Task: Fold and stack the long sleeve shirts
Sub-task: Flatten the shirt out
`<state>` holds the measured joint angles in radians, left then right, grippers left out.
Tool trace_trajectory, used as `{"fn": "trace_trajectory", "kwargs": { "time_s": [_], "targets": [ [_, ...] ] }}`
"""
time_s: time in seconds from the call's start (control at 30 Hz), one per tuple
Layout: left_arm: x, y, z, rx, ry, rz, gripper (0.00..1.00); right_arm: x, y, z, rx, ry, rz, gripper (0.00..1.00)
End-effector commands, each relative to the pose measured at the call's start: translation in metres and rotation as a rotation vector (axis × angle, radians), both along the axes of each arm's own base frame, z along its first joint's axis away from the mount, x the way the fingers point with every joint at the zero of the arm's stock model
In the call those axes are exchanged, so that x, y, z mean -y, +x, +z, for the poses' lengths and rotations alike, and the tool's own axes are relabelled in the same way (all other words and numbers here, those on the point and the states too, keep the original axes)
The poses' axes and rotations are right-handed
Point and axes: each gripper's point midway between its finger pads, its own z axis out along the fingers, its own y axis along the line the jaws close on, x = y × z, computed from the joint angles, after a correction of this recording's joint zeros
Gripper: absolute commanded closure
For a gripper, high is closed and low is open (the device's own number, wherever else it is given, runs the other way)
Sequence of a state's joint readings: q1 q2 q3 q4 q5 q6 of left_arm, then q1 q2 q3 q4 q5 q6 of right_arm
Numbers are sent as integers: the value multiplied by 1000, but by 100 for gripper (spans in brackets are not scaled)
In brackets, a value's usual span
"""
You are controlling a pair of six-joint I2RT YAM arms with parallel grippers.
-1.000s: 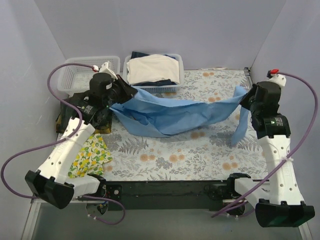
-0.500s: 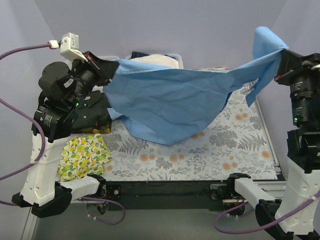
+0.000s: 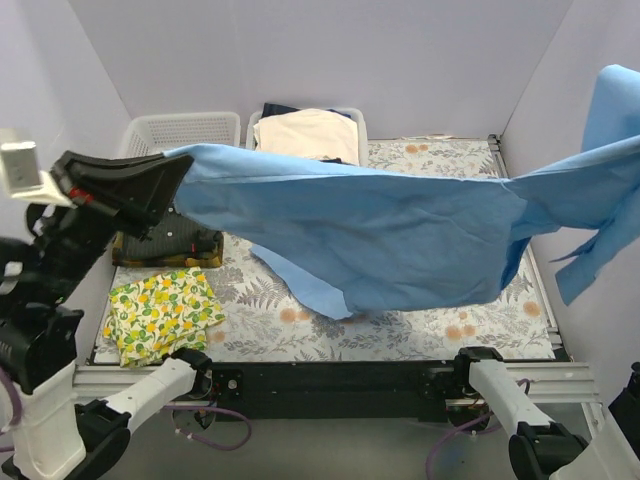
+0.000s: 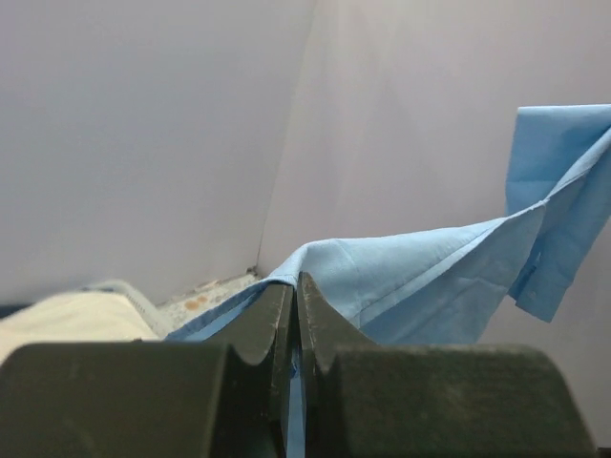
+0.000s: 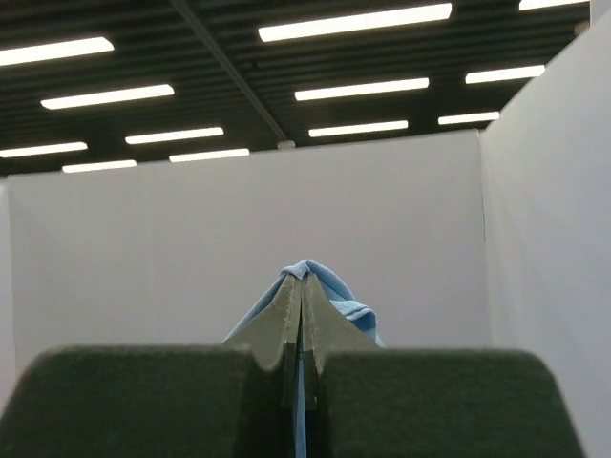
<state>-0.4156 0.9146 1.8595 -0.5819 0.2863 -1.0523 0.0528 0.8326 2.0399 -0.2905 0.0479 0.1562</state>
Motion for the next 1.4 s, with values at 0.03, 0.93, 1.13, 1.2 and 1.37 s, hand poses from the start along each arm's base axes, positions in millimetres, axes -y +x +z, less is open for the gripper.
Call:
{"fn": "trace_trajectory", "kwargs": {
  "time_s": [0.03,0.93,1.13,1.2,1.37],
  "targets": [
    [-5,-25,42,177,-8,-17,99,1,-32,42,213,-20,-20,99],
    [12,313,-400,-818,184,526,89,-56,457,-298,-779,9,76,99],
    [-20,333,-418,-858,137,649,37,-82,505,-361,-963,-45,97,49],
    [-23,341,-407,-835,129,660,15,-81,522,-359,-990,-50,70,35],
    [-19,342,-389,-805,115,627,2,-63,512,-393,-1161,-52,-33,16]
  ]
}}
